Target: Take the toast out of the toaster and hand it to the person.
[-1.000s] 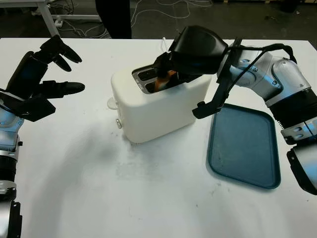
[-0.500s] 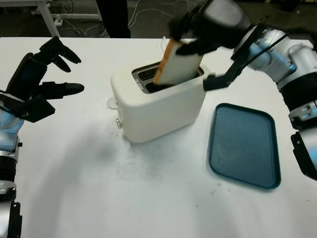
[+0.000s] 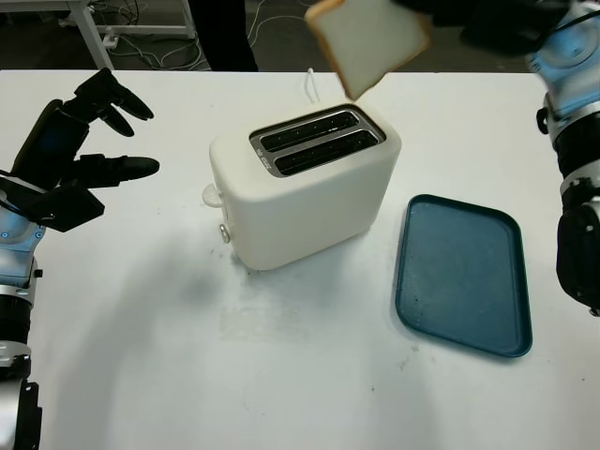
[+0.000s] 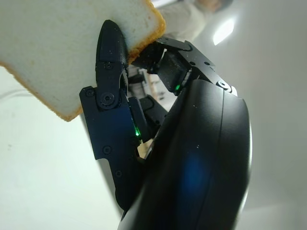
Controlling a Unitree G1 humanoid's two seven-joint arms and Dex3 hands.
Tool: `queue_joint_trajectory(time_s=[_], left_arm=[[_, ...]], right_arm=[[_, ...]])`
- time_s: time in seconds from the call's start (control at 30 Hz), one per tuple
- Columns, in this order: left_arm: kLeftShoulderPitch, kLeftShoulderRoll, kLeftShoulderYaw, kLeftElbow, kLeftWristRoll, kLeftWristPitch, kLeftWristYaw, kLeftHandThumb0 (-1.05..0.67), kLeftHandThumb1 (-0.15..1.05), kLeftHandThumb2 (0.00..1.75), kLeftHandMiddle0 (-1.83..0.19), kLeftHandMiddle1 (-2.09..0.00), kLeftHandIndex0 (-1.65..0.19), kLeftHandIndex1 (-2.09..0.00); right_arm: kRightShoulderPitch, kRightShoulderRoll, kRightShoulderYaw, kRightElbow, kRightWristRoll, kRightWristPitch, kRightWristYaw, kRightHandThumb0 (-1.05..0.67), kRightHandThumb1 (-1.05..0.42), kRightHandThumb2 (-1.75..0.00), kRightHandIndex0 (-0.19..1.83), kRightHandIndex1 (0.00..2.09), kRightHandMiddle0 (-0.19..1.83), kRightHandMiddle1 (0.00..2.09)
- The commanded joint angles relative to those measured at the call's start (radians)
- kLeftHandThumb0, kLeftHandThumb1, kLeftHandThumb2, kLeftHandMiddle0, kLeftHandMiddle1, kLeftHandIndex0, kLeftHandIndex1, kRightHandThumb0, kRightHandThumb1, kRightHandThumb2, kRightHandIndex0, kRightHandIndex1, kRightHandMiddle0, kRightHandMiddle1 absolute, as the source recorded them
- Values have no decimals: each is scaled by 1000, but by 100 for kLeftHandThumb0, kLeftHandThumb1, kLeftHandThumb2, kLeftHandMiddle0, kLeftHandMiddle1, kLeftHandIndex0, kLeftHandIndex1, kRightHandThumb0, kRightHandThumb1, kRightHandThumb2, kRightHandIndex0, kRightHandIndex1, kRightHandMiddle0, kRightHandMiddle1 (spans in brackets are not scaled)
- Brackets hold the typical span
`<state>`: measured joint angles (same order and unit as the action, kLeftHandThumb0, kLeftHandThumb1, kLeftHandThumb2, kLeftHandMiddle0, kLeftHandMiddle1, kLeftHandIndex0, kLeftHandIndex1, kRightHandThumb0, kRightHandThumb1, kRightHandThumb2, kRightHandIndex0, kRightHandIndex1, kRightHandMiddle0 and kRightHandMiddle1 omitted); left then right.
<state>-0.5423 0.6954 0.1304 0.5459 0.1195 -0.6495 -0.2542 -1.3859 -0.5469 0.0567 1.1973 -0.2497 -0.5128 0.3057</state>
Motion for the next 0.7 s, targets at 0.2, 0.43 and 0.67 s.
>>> queue_joint_trajectory(time_s=[0.2,0.43,0.67], left_arm=[[-14,-4,1,2,-8,-11,1,-95,92,19,-26,-159,-16,-147],[-11,-7,0,-20,-10,19,-5,-94,92,16,-27,-160,-17,-148],[-14,-5,0,-1,-4,-3,3,-95,92,18,-27,-159,-16,-147]], right_arm=[[-23,11,-54,62,36,182,-116,-47,-92,-35,102,175,84,175],[30,31,19,108,-71,233,-361,-40,-92,-34,79,175,61,166],[79,71,25,128,-88,271,-415,-35,-92,-33,80,175,57,174]])
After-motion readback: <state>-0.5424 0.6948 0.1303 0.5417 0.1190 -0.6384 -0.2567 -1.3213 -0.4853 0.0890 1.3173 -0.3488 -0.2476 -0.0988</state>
